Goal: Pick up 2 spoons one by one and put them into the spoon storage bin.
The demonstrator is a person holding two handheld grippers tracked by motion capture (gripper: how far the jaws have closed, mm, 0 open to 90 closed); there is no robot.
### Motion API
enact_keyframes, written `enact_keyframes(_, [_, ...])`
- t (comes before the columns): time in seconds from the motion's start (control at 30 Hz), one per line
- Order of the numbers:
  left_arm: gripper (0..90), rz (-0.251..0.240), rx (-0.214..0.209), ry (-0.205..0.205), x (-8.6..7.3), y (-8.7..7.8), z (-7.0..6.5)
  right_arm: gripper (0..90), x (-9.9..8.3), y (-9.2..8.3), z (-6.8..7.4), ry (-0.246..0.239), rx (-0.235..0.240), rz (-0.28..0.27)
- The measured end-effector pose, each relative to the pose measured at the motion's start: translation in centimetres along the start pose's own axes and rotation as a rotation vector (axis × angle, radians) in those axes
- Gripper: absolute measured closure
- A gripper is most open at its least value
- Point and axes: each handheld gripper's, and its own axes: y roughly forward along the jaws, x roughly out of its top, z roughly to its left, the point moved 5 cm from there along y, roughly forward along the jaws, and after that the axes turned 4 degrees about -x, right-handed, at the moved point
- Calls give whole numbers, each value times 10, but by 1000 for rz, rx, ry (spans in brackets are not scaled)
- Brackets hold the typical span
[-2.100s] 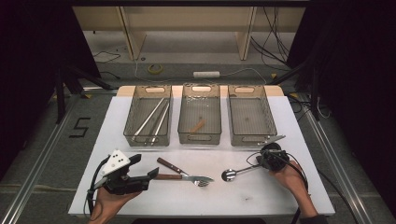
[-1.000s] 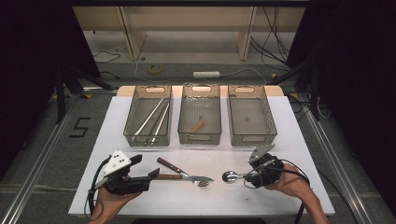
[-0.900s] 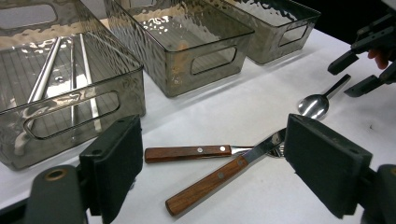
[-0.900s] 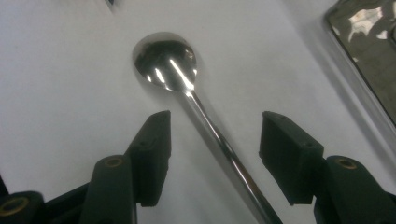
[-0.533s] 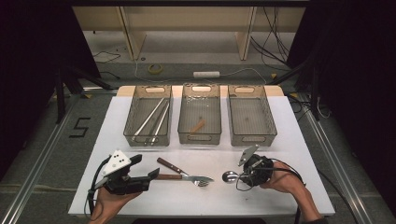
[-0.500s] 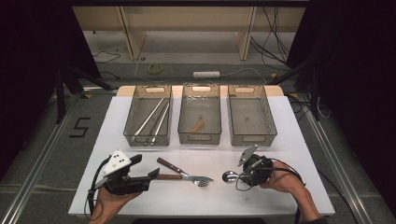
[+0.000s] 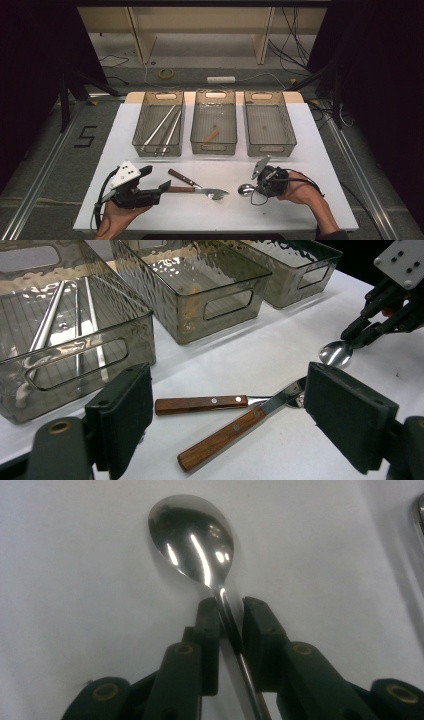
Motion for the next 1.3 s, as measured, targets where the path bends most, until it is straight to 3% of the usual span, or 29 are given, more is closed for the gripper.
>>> enact_keyframes(0.23, [193,3,-4,2,0,0,0,889,1,-1,0,-32,-16,-10])
enact_keyframes(0.5, [193,0,2,1,0,0,1,900,3,-6,0,-51,-30,-25])
enact_keyframes(0.73, [193,-16,-6,-8,0,0,2,900,10,-19,-1,-31,-46,-86])
enact_keyframes(1.03, [183,-37,-11,-15,0,-1,4,900,28,-32,-9,38,-73,-161])
enact_keyframes(1.3, [177,-49,-19,-17,1,-1,3,900,57,-46,-25,162,-75,-263])
